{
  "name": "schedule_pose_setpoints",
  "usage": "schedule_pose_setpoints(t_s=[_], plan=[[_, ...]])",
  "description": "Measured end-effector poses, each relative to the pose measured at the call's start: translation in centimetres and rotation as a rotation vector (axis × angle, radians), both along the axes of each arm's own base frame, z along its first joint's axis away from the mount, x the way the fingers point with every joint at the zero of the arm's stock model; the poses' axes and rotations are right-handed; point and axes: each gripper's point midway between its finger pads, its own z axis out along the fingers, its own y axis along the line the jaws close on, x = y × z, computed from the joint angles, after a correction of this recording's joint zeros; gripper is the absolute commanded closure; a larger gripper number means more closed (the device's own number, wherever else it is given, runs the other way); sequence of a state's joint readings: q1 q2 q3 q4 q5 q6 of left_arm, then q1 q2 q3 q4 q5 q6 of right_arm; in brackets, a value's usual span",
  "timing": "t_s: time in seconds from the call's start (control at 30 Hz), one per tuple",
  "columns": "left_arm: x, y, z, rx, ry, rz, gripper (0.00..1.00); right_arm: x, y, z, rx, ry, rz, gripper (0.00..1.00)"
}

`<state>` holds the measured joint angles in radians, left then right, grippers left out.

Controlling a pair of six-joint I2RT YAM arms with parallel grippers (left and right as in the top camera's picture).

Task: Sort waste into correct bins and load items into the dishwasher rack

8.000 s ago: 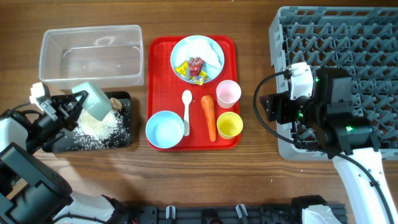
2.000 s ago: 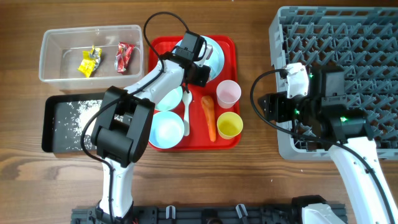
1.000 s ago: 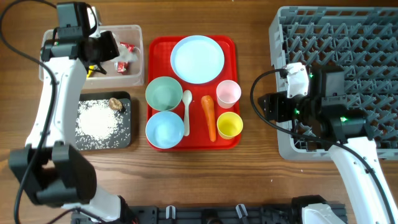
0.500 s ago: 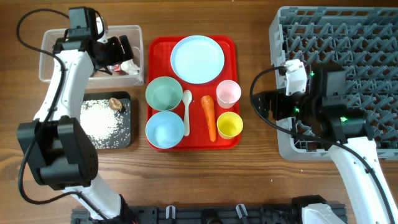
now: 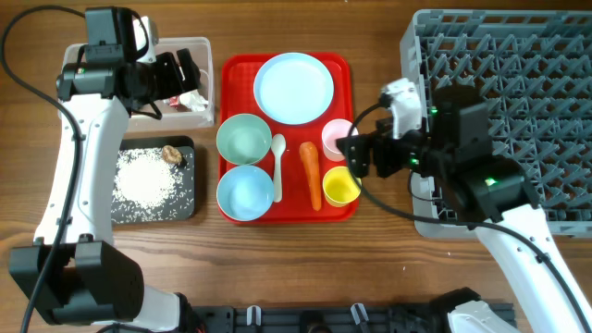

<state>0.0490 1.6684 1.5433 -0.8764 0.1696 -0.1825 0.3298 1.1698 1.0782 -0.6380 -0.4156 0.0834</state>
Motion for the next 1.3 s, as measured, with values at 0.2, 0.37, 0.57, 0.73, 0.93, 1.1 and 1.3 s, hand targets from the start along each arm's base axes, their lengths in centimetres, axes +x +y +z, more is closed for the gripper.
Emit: schedule_pose_setpoints(t_s=[0.2, 0.37, 0.57, 0.73, 0.93, 1.1, 1.3], plan=[[-0.9, -0.4, -0.5, -0.015, 0.042, -0.012, 0.03, 1.6, 0.3, -0.6, -0.101, 0.007, -0.085, 0.01], [-3.8, -8.2, -1.4, -0.037, 0.126, -0.235, 0.06, 3.4, -3.7, -1.3, -0.123, 0.049, -0.273, 0.01], [-9.7, -19.6, -4.1, -0.035, 0.25, -0.415, 0.07, 3.4, -8.1, -2.7, -0.155, 0.135, -0.411, 0.01], [-12.1, -23.3, -10.9, -0.017, 0.353, -0.362, 0.11, 3.3, -9.1, -3.0, -0.162, 0.157, -0.442, 0.01], [-11.0, -25.4, -15.8, -0.014, 0.372, -0.359, 0.13, 2.8, -9.2, -3.4, -0.171, 0.178, -0.441, 0.01], [-11.3, -25.2, -18.7, 0.013, 0.428, -0.349, 0.37, 2.6, -9.5, -3.6, -0.187, 0.188, -0.45, 0.01], [-11.2, -25.3, -18.7, 0.008, 0.424, -0.339, 0.72, 2.6, -9.6, -3.7, -0.192, 0.187, -0.455, 0.01]])
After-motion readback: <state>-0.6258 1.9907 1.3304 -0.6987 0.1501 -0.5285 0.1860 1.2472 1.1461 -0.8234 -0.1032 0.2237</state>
